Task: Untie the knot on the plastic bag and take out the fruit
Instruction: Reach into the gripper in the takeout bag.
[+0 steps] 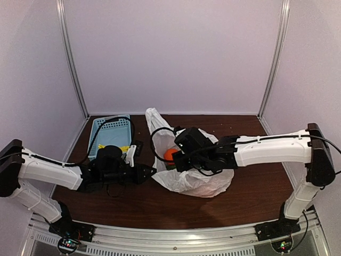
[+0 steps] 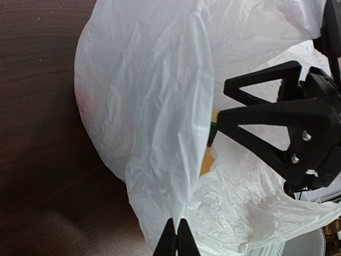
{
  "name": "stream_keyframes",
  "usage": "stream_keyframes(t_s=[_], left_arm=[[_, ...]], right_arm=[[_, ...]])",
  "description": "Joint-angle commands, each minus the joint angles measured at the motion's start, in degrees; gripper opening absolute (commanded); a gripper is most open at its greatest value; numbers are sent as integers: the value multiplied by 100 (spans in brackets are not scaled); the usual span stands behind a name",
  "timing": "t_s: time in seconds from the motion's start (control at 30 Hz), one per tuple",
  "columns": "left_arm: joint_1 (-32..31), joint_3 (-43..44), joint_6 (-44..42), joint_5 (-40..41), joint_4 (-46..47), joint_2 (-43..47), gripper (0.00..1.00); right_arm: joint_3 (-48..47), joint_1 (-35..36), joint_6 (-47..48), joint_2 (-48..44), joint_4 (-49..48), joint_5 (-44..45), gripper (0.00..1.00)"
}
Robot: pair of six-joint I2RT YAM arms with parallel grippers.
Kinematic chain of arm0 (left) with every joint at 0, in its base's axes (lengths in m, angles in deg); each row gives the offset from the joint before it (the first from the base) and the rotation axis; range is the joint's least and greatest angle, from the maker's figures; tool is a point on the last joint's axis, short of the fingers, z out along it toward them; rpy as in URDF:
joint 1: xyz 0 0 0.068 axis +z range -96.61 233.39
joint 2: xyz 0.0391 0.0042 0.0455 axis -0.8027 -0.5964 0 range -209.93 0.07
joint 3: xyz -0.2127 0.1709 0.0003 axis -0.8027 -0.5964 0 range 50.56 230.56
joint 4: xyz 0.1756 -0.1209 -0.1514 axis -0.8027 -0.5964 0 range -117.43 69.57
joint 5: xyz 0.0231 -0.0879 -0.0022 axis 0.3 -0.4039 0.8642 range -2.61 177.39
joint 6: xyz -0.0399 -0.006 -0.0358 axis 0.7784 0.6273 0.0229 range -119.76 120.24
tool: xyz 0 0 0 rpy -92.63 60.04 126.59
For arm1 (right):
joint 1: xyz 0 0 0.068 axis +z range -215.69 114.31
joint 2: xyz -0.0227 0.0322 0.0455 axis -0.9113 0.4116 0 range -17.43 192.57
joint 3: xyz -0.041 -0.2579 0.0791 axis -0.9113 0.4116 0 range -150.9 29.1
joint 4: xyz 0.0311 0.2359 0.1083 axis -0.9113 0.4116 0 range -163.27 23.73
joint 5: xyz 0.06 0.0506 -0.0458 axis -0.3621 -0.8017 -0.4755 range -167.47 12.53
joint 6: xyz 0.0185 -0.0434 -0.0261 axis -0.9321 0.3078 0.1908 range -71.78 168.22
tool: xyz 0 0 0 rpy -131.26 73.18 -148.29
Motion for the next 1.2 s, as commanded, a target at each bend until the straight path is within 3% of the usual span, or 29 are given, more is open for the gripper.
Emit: stream_keyframes(t_s=[0.0, 0.2, 0.4, 0.9, 0.97, 1.17], left_arm=[[-19, 55, -128, -35, 19, 45, 0], [-17, 147, -124, -15, -67, -2, 0], [-20, 182, -115, -9, -108, -42, 0], [-20, 226, -98, 0, -147, -62, 0], [-20, 234, -99, 0, -148, -62, 0], [-21, 245, -98, 28, -208, -58, 0]], right_arm=[[-224, -254, 243, 511, -720, 44, 57], [-402, -596, 347, 1121, -1338, -189, 59], [-639, -825, 419, 1609, -1644, -430, 68], [-1096, -1007, 389, 2551, -1704, -450, 80], [-1135, -1024, 366, 2625, -1732, -466, 78], [-1113, -1035, 361, 2608, -1771, -579, 56]])
